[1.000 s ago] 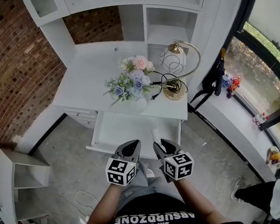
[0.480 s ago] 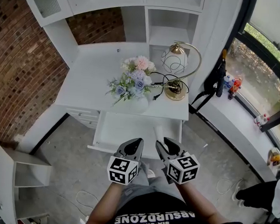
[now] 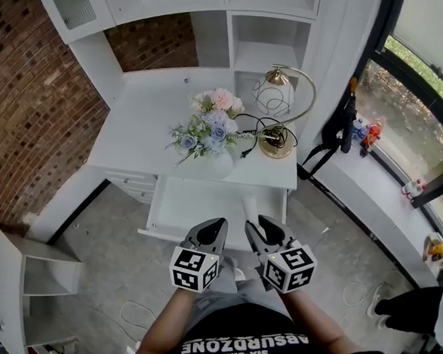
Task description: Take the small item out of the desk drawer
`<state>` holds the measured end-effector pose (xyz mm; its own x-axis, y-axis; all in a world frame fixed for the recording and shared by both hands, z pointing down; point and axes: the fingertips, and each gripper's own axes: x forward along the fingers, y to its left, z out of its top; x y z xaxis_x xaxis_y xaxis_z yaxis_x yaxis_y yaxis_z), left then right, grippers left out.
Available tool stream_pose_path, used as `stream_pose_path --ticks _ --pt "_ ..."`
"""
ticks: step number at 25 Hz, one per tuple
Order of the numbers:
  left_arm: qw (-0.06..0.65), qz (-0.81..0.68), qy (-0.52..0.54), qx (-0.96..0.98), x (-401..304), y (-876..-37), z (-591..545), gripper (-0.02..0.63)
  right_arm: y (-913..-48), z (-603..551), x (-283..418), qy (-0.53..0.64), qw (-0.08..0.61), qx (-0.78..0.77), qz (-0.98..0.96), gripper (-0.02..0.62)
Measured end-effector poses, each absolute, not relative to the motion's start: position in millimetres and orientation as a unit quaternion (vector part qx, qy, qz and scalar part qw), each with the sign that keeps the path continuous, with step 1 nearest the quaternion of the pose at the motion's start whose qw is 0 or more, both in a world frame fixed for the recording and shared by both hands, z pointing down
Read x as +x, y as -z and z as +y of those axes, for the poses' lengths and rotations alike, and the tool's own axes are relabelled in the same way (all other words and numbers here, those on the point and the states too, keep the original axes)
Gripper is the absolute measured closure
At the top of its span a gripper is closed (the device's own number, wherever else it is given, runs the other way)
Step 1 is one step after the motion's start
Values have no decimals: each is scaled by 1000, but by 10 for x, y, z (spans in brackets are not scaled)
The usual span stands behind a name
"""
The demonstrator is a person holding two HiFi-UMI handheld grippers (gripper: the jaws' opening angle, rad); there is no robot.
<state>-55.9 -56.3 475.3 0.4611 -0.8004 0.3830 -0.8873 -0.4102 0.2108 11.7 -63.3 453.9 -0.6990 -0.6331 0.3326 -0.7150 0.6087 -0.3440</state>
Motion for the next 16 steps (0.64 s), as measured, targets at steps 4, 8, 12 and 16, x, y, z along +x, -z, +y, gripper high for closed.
stream_pose_path --ticks 4,8,12,16 --pt "196 -506 -115 832 -539 -4753 -544 603 -4550 -616 135 -235 90 378 -891 471" --pt "197 -507 -116 831 -549 -4771 -520 603 -4586 -596 134 -238 94 377 -890 471" --pt "198 -508 -115 831 -573 -4774 -511 603 -4598 -582 112 -236 97 376 -891 471" --pt "197 -505 -115 832 -574 -4764 -510 603 -4604 -572 102 -232 103 377 -891 471"
